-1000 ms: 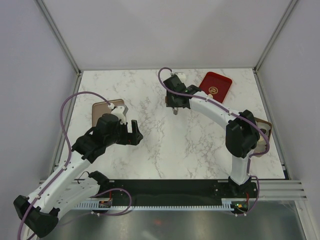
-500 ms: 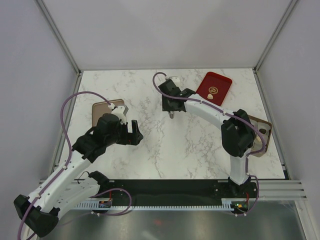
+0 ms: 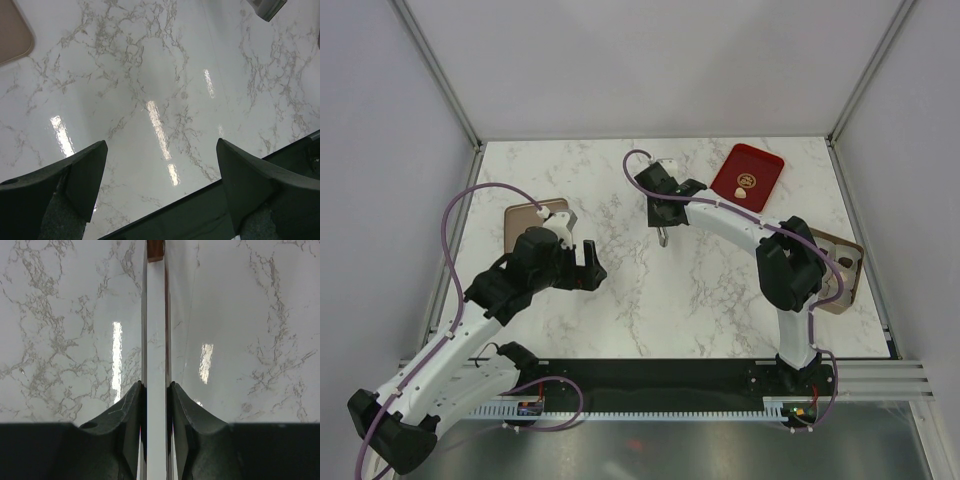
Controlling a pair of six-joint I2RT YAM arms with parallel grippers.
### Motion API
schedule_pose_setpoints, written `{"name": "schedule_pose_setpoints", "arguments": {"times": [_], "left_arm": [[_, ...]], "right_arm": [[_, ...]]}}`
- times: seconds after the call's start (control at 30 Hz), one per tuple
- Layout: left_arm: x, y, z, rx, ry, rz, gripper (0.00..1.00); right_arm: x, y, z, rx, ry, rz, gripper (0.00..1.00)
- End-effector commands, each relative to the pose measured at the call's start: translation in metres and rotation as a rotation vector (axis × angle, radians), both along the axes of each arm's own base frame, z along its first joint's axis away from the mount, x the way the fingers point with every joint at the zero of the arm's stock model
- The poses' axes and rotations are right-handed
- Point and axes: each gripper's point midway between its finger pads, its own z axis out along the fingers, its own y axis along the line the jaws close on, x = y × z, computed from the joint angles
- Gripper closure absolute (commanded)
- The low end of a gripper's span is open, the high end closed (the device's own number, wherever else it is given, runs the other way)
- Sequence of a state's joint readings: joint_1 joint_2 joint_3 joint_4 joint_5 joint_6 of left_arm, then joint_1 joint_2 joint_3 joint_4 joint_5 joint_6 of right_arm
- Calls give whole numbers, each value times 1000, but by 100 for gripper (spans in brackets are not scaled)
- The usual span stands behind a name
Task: Pack the chocolate
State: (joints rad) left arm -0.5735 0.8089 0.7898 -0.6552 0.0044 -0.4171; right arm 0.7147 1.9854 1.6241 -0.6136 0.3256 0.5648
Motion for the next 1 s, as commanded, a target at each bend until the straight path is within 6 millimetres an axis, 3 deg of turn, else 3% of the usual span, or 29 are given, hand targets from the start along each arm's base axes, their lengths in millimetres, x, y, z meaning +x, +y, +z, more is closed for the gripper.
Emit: {"name": "schedule_pose_setpoints", "arguments": {"times": [0.0, 0.13, 0.2, 0.23, 0.3, 0.33, 0.37, 0.4, 0.43, 0.5, 0.53, 0.6, 0.63, 0.8, 0.97], "left_arm": [[2, -7, 11, -24, -52, -47, 2], [-6, -17, 14, -72, -32, -98, 2], [-12, -20, 14, -100, 0, -100, 3], [-18, -24, 14, -123, 30, -116, 4], [-30, -27, 17, -176, 98, -104, 4], [-38, -30, 20, -208, 125, -117, 4], [-44, -32, 23, -241, 164, -102, 5], [-49, -32, 25, -257, 184, -99, 5], [-54, -34, 31, -278, 204, -104, 5], [-65, -29, 23, -237, 297, -68, 5], [-65, -31, 26, -226, 324, -63, 6], [-74, -28, 24, -203, 379, -52, 6], [-74, -30, 33, -208, 380, -58, 6], [-86, -37, 59, -224, 402, -112, 6], [-93, -38, 64, -223, 409, -138, 5]], "right_arm": [[0, 6, 21, 33, -14, -2, 72], [-11, -5, 54, 50, -27, -38, 74], [-24, -19, 60, 39, -2, -81, 74], [-32, -26, 77, 61, -17, -97, 74], [-50, -46, 83, 46, 7, -160, 74], [-59, -57, 101, 64, -16, -182, 75], [-72, -73, 100, 36, 5, -232, 75], [-81, -86, 116, 52, -19, -261, 75], [-96, -100, 118, 21, 6, -286, 75], [-111, -122, 135, 47, -27, -378, 75], [-125, -140, 130, 3, 0, -419, 75], [-141, -162, 139, 19, -21, -509, 75], [-151, -171, 138, 4, -6, -528, 75], [-187, -199, 142, 61, 12, -614, 75], [-206, -221, 128, 100, 40, -683, 75]]}}
